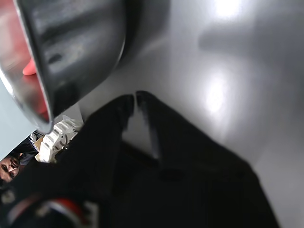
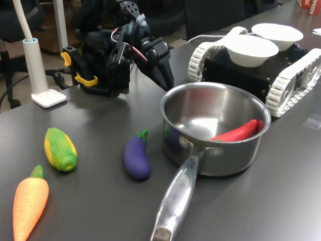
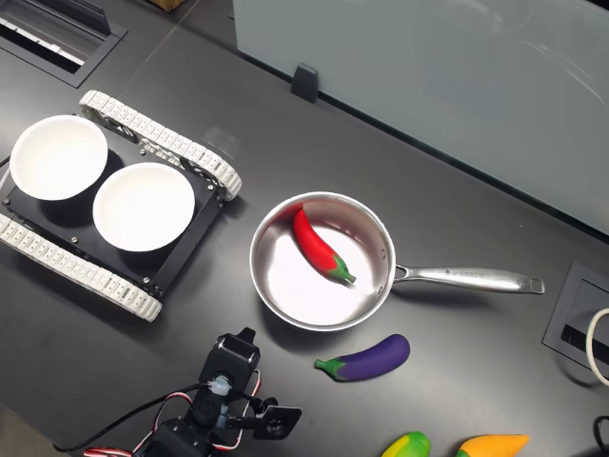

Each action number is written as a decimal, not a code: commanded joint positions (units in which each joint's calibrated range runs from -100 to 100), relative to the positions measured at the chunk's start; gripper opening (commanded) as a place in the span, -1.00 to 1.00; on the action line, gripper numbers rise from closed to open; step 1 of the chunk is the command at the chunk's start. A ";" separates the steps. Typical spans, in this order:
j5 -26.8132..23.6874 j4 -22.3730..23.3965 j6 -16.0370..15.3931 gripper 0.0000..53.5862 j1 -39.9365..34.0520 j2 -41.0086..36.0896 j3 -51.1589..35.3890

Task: Pick up the chilli and place them in the pan

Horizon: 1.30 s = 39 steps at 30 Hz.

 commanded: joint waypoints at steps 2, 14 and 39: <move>0.39 -5.33 -0.50 -1.00 0.91 0.18 1.69; 1.22 -8.57 -0.58 -1.00 0.91 0.18 6.96; 2.74 -8.83 -0.83 -0.99 -1.27 0.09 7.05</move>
